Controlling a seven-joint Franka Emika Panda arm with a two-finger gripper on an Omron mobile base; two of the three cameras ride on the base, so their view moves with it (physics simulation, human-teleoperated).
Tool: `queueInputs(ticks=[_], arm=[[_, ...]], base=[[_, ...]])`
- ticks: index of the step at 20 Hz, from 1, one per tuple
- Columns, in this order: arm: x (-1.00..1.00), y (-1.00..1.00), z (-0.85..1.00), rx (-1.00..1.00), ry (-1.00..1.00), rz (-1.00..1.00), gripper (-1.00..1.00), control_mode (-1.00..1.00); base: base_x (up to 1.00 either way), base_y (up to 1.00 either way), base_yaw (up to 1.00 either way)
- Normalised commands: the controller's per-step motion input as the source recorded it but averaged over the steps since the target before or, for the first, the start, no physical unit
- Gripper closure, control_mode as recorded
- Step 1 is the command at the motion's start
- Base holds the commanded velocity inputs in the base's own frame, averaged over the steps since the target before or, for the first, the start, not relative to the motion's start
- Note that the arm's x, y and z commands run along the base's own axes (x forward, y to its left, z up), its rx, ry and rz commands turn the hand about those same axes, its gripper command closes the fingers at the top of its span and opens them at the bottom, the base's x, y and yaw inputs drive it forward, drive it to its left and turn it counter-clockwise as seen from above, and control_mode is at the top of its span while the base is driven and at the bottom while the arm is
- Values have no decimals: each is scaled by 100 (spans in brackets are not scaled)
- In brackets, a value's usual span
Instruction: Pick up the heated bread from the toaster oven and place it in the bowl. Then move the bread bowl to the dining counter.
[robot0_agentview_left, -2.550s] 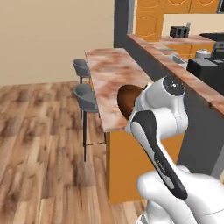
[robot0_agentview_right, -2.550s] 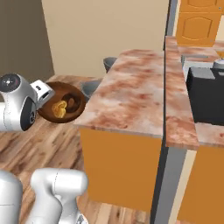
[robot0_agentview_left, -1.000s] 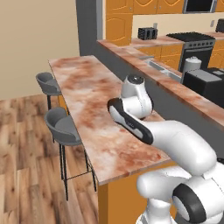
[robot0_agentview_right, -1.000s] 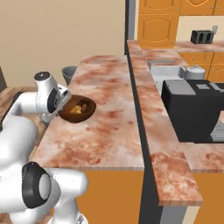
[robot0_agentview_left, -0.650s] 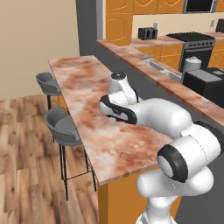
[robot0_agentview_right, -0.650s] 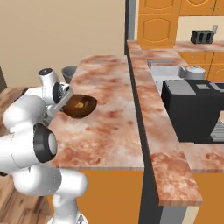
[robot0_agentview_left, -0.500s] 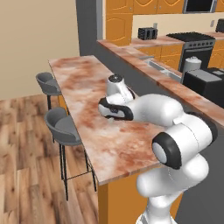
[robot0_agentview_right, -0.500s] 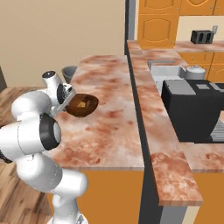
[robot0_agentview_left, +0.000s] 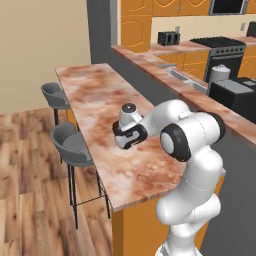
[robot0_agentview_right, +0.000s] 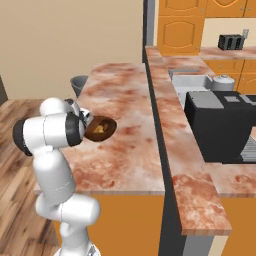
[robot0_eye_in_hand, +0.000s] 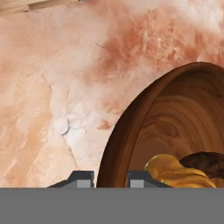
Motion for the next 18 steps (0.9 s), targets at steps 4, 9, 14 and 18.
queueInputs(ticks=[4,9,14,18], arm=[[25,0,-23,-1,-2,-1,100,-100],[3,0,-3,0,-1,-2,-100,-100],[-38,0,48,3,-3,-10,-100,-100],[-70,-9,85,2,-19,-7,-100,-100]], base=[[0,0,0],[0,0,0],[0,0,0],[0,0,0]])
